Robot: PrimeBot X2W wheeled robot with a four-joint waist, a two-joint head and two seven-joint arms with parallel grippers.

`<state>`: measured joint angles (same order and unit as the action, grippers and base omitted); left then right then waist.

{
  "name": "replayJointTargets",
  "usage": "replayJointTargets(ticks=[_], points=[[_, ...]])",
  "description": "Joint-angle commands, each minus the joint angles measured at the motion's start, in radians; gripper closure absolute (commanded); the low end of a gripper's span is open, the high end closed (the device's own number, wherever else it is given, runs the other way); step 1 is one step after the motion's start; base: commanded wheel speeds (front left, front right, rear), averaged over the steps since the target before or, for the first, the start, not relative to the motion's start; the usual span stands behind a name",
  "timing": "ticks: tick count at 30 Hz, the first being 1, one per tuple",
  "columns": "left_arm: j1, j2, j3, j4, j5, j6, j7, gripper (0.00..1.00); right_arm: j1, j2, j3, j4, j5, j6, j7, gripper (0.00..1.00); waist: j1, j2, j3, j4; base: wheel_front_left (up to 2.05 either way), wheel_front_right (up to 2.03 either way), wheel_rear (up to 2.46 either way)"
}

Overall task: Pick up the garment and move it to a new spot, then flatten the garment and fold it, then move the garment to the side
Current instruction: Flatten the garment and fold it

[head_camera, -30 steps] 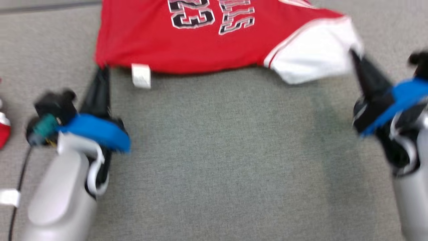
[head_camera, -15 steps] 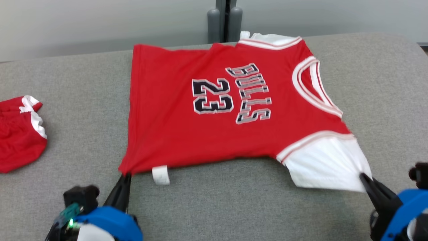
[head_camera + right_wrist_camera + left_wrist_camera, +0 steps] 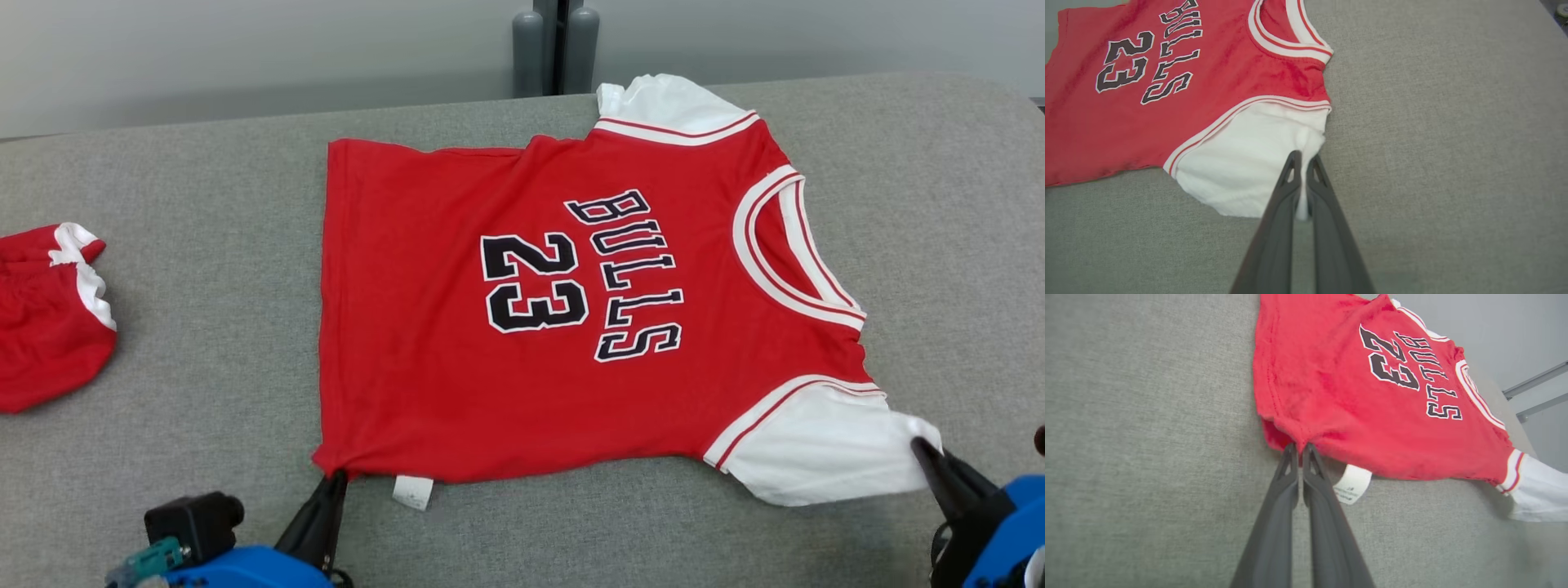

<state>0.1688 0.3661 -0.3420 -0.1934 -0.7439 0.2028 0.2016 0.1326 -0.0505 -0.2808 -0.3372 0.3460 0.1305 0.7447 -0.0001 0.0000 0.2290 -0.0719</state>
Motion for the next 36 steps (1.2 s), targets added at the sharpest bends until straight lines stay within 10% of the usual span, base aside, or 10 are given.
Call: replayJointTargets(ticks=[1,30,31,32,33,34,36], points=[[-0.056,-0.004,0.001,0.010,-0.009,-0.014,0.004,1.00,-0.054,0.000,0.010,-0.013,-0.028,0.001,-0.007,1.00,0.0001,0.0000,0.006,0.004,0.00,0.00,0.00],[-0.575,-0.078,-0.033,0.447,0.031,-0.107,-0.006,1.00,-0.666,-0.098,0.110,0.346,-0.100,0.001,-0.116,1.00,0.0001,0.0000,0.153,0.053,0.00,0.00,0.00],[-0.581,-0.080,-0.035,0.453,0.033,-0.111,-0.011,1.00,-0.674,-0.098,0.114,0.357,-0.096,0.001,-0.126,0.80,0.0001,0.0000,0.154,0.054,0.00,0.00,0.00],[-0.581,-0.080,-0.035,0.453,0.033,-0.111,-0.011,1.00,-0.674,-0.098,0.114,0.357,-0.096,0.001,-0.126,0.80,0.0001,0.0000,0.154,0.054,0.00,0.00,0.00],[-0.586,-0.081,-0.038,0.458,0.035,-0.115,-0.014,0.76,-0.682,-0.098,0.118,0.368,-0.091,0.001,-0.137,0.05,0.0001,0.0000,0.154,0.055,0.00,0.00,0.00],[-0.590,-0.082,-0.043,0.460,0.036,-0.121,-0.020,0.00,-0.689,-0.096,0.120,0.377,-0.085,0.001,-0.150,0.00,0.0001,0.0000,0.153,0.056,0.00,0.00,0.00],[-0.589,-0.083,-0.048,0.468,0.044,-0.130,-0.031,0.00,-0.702,-0.100,0.134,0.388,-0.070,0.001,-0.185,0.00,0.0001,0.0000,0.147,0.060,0.00,0.00,0.00]])
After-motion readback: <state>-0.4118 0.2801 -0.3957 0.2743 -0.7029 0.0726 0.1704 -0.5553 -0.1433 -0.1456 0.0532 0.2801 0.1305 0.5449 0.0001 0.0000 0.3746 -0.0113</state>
